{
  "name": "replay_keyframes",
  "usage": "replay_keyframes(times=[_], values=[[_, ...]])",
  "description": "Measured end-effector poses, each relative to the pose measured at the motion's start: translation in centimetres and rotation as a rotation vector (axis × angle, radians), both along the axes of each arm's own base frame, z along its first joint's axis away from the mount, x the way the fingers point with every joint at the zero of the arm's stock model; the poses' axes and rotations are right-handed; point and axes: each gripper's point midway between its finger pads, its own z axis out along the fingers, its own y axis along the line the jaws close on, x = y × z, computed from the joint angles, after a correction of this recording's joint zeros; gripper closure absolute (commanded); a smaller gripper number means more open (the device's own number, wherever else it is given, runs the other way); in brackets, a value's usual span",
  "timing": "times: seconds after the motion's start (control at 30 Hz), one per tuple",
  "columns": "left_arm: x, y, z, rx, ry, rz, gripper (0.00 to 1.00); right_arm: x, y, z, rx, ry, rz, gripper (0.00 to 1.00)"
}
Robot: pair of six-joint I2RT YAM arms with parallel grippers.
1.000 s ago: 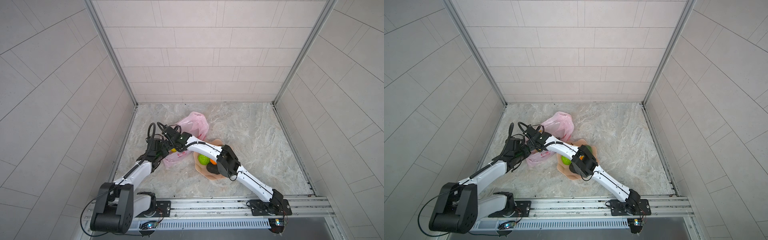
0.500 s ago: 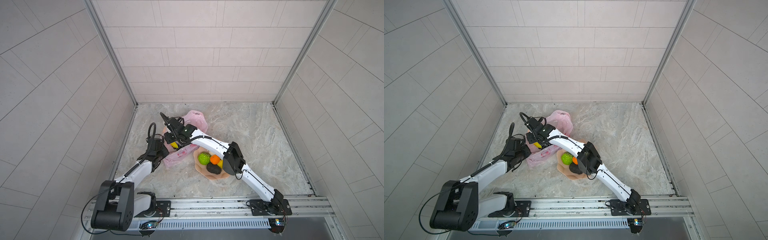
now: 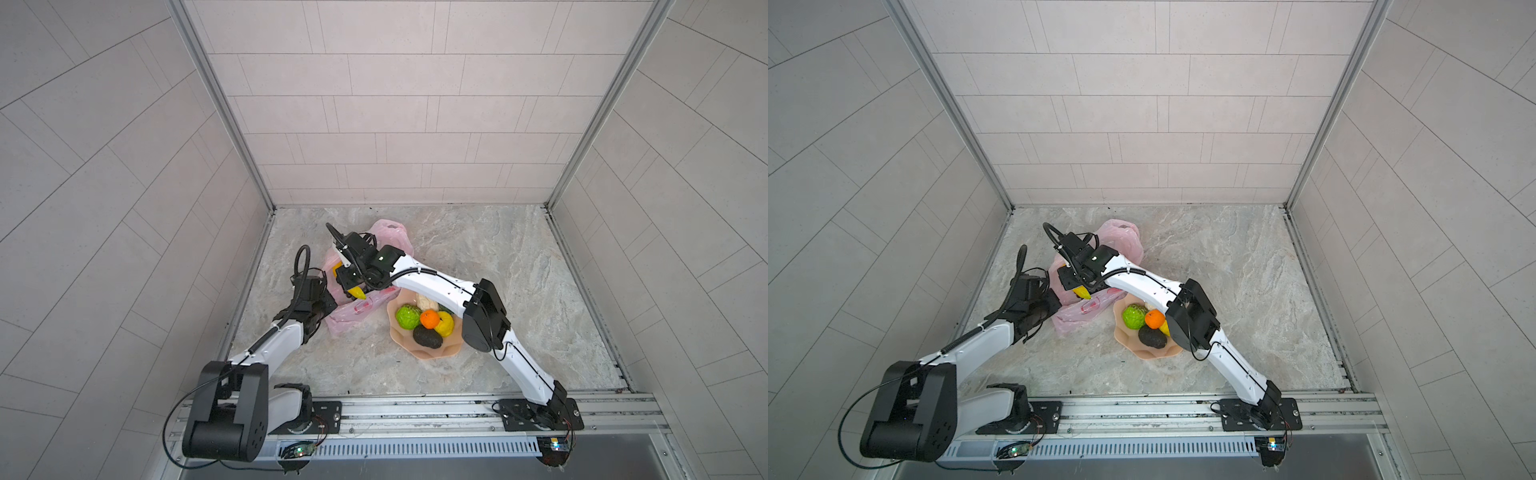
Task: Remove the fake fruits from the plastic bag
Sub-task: 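Reach into the bag and grasp the yellow banana with the right gripper, then lift the yellow banana out of the bag and carry it over the bowl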
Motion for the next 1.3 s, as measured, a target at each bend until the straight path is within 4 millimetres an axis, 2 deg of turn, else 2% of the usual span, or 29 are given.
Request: replay_keyframes(times=[0.17,0.3,0.4,0.57,0.7,1.13,1.3], values=[[0.0,0.0,0.0,-0.001,0.0,0.001,0.99,-1.5,-1.9,-1.5,-0.04,0.026,0.012,0.77],[0.0,0.1,-0.2,-0.002,0.004,0.002,0.99,-2.9,-3.4,-1.0,-0.042,0.034,0.016,0.77],[0.0,0.1,-0.4,-0.004,0.012,0.002,0.99,-4.0,-4.7,1.1,-0.019,0.014,0.017,0.77],[0.0,0.0,-0.6,-0.006,0.019,0.0,0.99,-6.2,-6.9,5.8,0.039,-0.041,0.025,0.77],[0.0,0.0,-0.6,-0.006,0.02,-0.001,0.99,-8.0,-9.3,7.3,0.052,-0.069,0.025,0.76],[-0.1,-0.3,-0.9,-0.019,0.028,-0.012,0.99,-12.7,-16.4,5.9,-0.117,-0.135,0.185,0.79],[-0.1,-0.4,-1.1,-0.023,0.034,-0.015,0.99,-14.8,-17.9,4.8,-0.144,-0.137,0.295,0.81]])
